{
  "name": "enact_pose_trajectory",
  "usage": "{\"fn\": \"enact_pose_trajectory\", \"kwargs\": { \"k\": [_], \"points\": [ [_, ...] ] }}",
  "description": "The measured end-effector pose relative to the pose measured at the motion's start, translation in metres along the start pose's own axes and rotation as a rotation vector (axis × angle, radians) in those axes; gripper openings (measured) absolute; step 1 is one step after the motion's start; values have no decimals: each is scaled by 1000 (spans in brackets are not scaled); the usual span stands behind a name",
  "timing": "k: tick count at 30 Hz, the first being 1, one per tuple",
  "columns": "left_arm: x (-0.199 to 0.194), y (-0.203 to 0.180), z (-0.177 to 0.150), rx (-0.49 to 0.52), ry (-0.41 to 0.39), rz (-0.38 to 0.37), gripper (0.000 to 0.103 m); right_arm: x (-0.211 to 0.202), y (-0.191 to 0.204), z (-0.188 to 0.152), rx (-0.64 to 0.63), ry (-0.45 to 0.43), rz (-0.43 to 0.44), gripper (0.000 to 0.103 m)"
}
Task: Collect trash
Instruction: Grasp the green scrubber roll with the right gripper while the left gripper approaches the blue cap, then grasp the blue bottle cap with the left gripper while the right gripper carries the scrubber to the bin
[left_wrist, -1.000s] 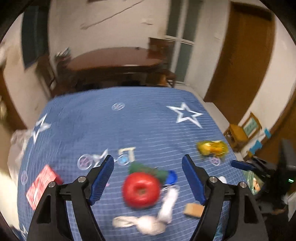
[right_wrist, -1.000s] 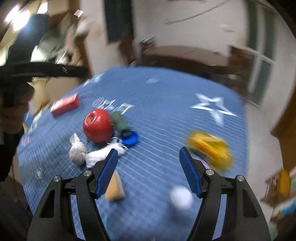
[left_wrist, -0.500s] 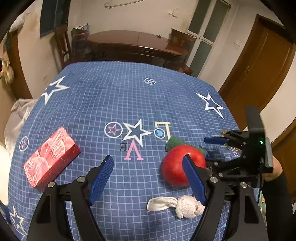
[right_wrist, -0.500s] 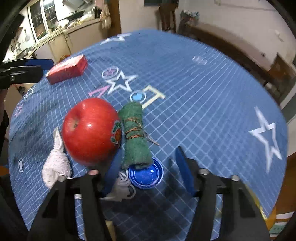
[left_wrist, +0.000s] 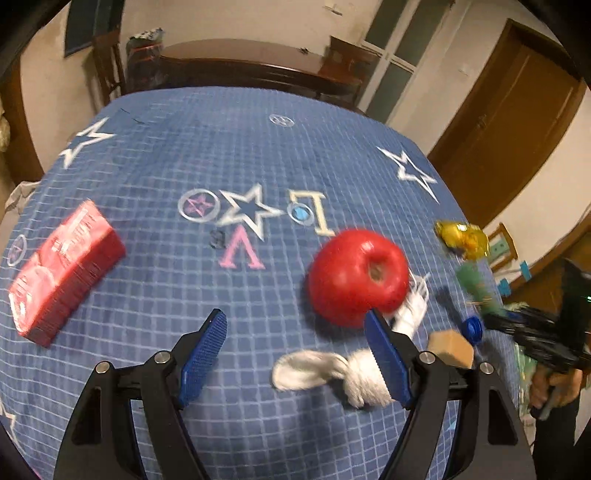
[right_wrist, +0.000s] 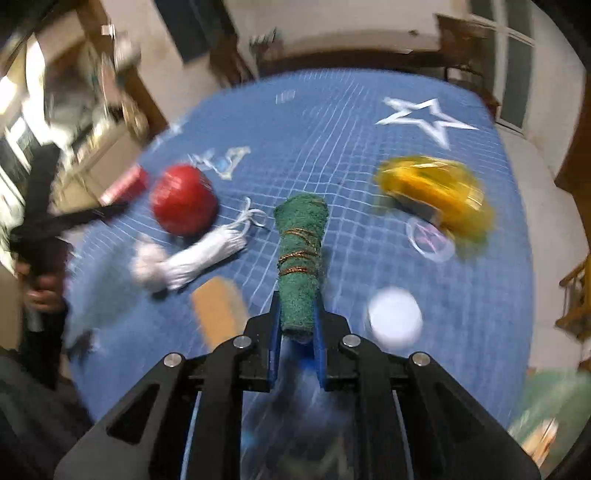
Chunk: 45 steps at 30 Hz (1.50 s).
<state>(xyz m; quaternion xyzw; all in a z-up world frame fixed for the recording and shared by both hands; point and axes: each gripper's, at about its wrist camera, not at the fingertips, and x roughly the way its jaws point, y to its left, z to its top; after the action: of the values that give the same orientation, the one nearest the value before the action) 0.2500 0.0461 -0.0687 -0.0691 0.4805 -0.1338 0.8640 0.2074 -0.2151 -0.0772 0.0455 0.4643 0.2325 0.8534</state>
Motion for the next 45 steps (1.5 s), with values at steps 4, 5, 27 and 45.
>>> {"fn": "enact_pose_trajectory", "kwargs": {
  "k": [4, 5, 27, 45],
  "points": [
    [2, -23, -10, 46, 6, -20, 77, -36, -1, -23, 53, -82, -1, 14],
    [-1, -31, -14, 66, -2, -25, 77, -47, 1, -33, 63, -105, -3, 14],
    [32, -247, -59, 684, 25, -176, 63, -32, 4, -132, 129, -103, -211, 53],
    [103, -262, -61, 712, 99, -74, 41, -36, 0, -140, 137, -158, -202, 14]
  ]
}}
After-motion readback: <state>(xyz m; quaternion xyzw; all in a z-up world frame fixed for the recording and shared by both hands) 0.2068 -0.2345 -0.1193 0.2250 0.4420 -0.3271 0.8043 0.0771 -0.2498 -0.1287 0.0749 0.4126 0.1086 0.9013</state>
